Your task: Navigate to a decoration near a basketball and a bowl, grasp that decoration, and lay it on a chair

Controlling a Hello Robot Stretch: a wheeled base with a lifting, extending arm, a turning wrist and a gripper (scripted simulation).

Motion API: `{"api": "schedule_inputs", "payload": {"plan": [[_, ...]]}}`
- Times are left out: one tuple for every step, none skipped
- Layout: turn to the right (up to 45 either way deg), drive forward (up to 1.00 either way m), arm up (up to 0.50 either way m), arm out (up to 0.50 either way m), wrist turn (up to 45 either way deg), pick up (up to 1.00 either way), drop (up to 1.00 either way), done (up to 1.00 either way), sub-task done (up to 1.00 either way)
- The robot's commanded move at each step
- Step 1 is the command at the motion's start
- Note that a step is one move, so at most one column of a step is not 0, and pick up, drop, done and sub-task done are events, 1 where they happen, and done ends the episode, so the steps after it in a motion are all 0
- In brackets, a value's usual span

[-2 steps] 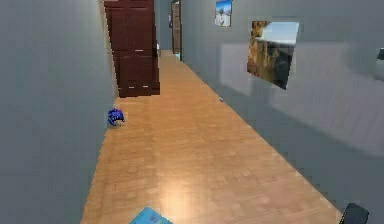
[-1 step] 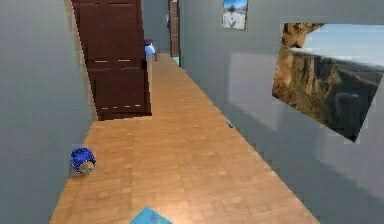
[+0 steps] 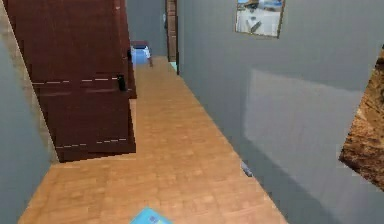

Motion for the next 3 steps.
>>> {"api": "schedule_inputs", "payload": {"plan": [[0.0,1.0,0.0,0.0,0.0,0.0,0.0,0.0,0.0],[0.0,1.0,0.0,0.0,0.0,0.0,0.0,0.0,0.0],[-3.0,0.0,0.0,0.0,0.0,0.0,0.0,0.0,0.0]]}}
